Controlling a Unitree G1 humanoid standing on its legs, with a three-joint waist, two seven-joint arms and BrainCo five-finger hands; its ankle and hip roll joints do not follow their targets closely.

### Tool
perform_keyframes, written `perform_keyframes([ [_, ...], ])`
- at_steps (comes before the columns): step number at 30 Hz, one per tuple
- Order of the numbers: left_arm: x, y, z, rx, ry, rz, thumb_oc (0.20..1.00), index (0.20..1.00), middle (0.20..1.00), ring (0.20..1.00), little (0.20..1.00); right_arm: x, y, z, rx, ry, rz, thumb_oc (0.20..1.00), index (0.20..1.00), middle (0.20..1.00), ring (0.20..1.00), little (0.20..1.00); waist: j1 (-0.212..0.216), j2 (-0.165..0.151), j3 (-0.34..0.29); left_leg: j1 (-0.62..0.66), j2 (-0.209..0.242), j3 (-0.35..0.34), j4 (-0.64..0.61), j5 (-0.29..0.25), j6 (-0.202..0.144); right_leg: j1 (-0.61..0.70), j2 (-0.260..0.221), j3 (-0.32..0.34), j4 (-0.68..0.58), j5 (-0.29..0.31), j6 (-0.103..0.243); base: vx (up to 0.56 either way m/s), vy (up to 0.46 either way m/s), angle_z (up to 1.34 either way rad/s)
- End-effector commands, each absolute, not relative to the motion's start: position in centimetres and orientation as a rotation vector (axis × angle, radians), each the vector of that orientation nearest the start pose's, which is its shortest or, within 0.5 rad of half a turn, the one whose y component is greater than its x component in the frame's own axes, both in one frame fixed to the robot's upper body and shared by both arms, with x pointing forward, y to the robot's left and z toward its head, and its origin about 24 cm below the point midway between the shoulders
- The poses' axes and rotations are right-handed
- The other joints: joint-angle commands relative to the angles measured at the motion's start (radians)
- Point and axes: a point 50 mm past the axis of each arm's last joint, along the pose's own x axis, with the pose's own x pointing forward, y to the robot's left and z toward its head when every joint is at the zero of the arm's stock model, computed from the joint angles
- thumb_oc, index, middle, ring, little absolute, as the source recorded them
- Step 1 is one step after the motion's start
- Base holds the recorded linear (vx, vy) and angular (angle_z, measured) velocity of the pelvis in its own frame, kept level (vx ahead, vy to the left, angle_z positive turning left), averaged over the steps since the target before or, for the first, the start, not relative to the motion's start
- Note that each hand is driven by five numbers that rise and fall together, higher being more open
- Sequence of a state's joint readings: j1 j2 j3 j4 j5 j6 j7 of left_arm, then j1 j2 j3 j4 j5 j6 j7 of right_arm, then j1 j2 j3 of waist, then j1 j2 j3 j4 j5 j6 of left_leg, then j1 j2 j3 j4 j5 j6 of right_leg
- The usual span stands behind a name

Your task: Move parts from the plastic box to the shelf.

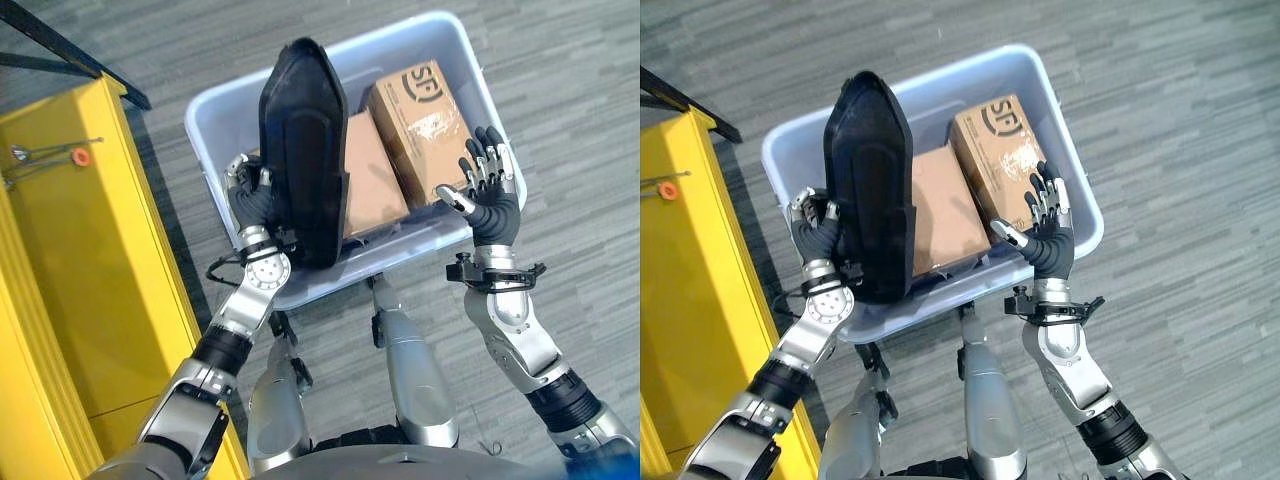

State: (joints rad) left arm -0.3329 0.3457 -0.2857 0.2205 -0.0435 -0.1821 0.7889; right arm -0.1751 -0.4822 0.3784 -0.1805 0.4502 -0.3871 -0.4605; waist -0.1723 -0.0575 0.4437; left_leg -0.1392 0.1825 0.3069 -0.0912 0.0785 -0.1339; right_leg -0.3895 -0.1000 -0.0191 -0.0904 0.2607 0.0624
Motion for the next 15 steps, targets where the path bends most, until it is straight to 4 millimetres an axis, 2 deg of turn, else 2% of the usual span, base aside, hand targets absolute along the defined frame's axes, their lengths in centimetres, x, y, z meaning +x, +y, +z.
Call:
perform_keyframes([
  [1,29.5,18.1,11.5,0.270,-0.485,0.418,0.200,0.200,0.200,0.200,0.200,24.8,-15.2,14.5,0.211,-0.541,0.069,1.000,1.000,1.000,1.000,1.000,0.005,0.000,-0.100,-0.049,0.057,-0.082,0.049,0.017,-0.012,0.085,-0.089,-0.035,0.098,-0.158,0.102,0.02,0.010,0.15],
  [2,29.4,18.1,11.5,0.270,-0.484,0.418,0.200,0.200,0.200,0.200,0.200,24.8,-15.2,14.4,0.211,-0.540,0.070,1.000,1.000,1.000,1.000,1.000,0.004,0.000,-0.100,-0.047,0.057,-0.083,0.047,0.018,-0.012,0.088,-0.089,-0.037,0.097,-0.157,0.102,0.05,0.016,0.16],
  [4,28.3,19.0,10.1,0.295,-0.430,0.360,0.200,0.200,0.200,0.200,0.200,24.7,-15.9,13.9,0.187,-0.508,0.083,1.000,1.000,1.000,1.000,1.000,0.021,0.016,-0.142,-0.024,0.057,-0.096,0.004,0.041,-0.017,0.130,-0.096,-0.069,0.065,-0.153,0.108,0.06,0.013,0.24],
  [8,27.4,19.5,9.6,0.300,-0.405,0.333,0.200,0.200,0.200,0.200,0.200,24.8,-16.4,13.4,0.177,-0.480,0.071,1.000,1.000,1.000,1.000,1.000,0.031,0.027,-0.175,-0.016,0.061,-0.119,0.004,0.044,-0.022,0.166,-0.097,-0.097,0.052,-0.157,0.111,0.04,-0.010,0.39],
  [15,25.7,21.0,7.9,0.316,-0.314,0.302,0.200,0.200,0.200,0.200,0.200,24.7,-17.3,12.2,0.171,-0.417,0.052,1.000,1.000,1.000,1.000,1.000,0.052,0.030,-0.246,0.060,0.088,-0.146,0.004,0.034,-0.022,0.266,-0.084,-0.138,0.093,-0.221,0.108,0.08,-0.025,0.18],
])
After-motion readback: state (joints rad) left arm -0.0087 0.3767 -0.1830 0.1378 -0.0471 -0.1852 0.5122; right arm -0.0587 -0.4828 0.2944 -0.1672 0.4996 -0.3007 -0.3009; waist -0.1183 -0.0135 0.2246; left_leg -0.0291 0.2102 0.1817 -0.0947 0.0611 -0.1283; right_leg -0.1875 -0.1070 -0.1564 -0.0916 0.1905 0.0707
